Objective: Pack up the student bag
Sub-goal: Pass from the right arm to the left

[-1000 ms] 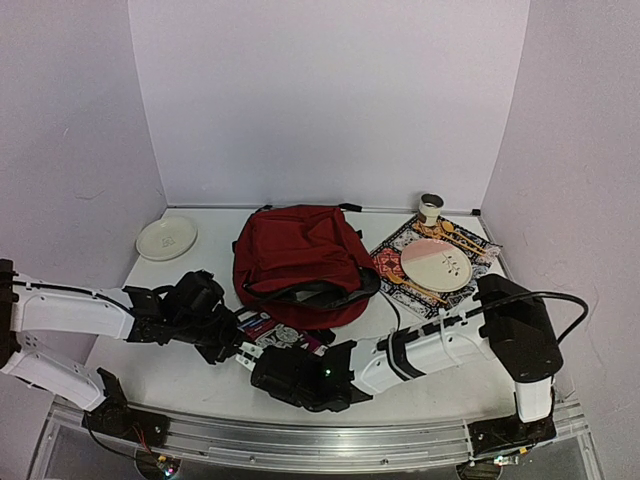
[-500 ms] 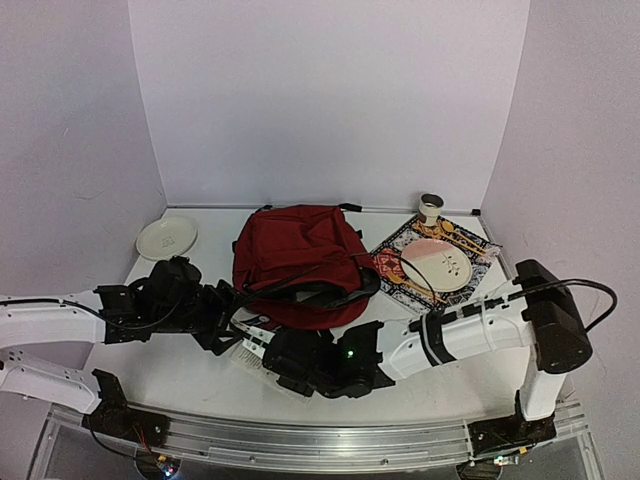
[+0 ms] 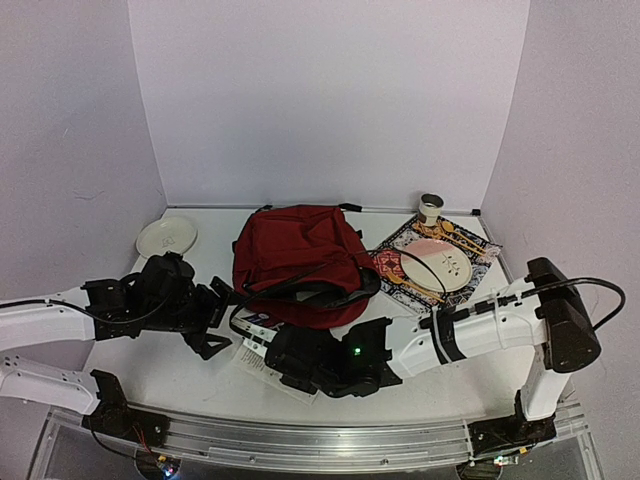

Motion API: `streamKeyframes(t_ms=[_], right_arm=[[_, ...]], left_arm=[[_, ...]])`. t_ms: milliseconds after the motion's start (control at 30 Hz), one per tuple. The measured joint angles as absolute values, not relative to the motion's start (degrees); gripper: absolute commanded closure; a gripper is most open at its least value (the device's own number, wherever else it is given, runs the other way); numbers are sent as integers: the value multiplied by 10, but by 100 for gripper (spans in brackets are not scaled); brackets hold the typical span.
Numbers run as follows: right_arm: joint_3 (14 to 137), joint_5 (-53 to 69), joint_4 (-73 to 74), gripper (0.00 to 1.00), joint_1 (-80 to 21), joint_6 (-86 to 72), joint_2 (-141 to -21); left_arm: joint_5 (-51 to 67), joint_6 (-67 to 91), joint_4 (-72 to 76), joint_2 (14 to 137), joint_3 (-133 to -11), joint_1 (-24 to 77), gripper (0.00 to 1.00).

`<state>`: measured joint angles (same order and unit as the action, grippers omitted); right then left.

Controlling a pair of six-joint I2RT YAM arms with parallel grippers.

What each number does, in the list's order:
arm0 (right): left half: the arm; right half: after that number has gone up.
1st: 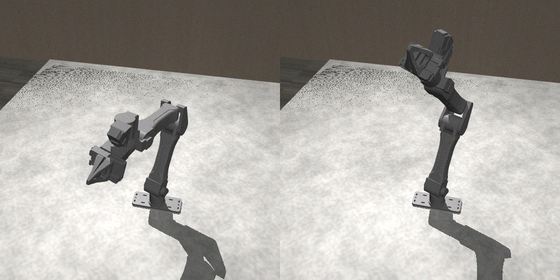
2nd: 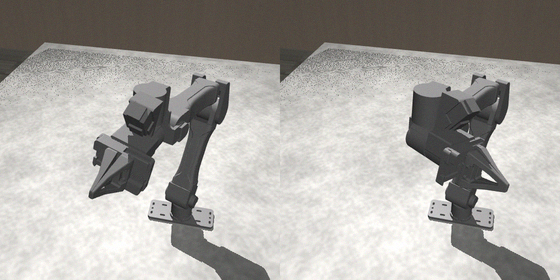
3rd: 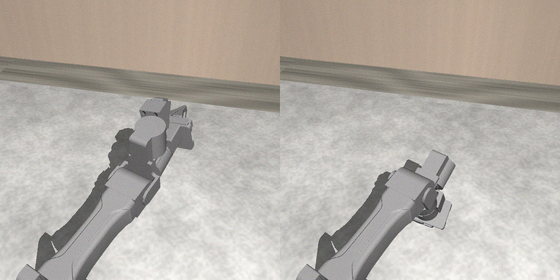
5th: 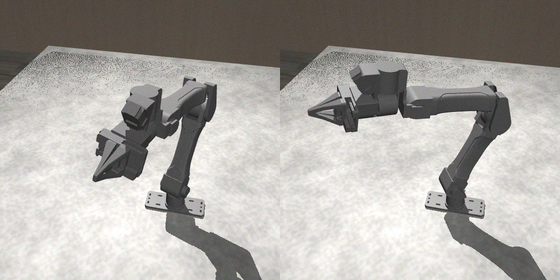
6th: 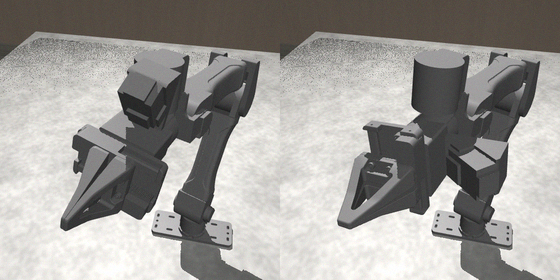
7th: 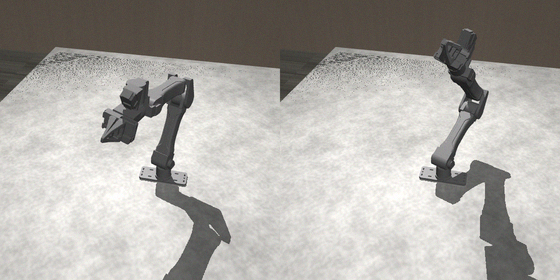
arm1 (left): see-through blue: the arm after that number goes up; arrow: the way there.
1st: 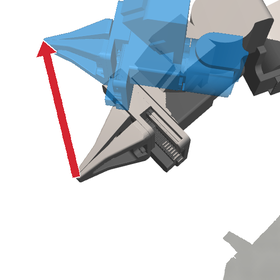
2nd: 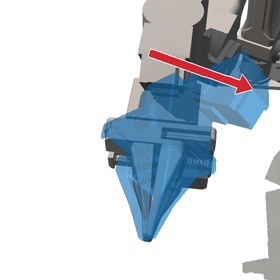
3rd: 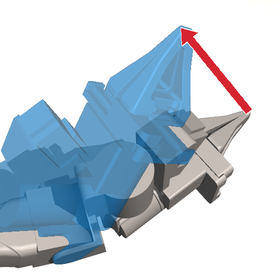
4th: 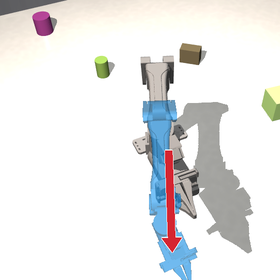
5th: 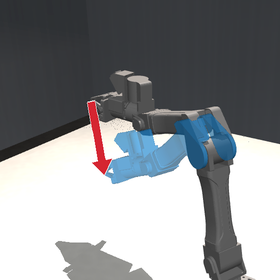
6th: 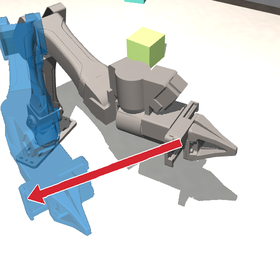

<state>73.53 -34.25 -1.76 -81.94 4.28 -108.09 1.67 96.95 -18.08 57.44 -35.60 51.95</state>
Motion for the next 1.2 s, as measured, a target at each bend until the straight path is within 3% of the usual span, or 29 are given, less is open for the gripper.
streamKeyframes(t_ms=[300, 633, 733, 1100, 1200], right_arm=[[739, -355, -18, 100, -820, 41, -1081], [762, -357, -17, 100, -820, 44, -1081], [766, -358, -17, 100, -820, 45, -1081], [778, -363, -17, 100, -820, 48, -1081], [782, -364, -18, 93, -819, 54, -1081]], left_arm=[[-17, 968, -274, 549, -373, 519, 1], [10, 940, -214, 667, -416, 518, 2], [20, 940, -197, 693, -416, 518, 13], [19, 949, -159, 690, -415, 518, 80], [10, 949, -155, 680, -415, 518, 100]])
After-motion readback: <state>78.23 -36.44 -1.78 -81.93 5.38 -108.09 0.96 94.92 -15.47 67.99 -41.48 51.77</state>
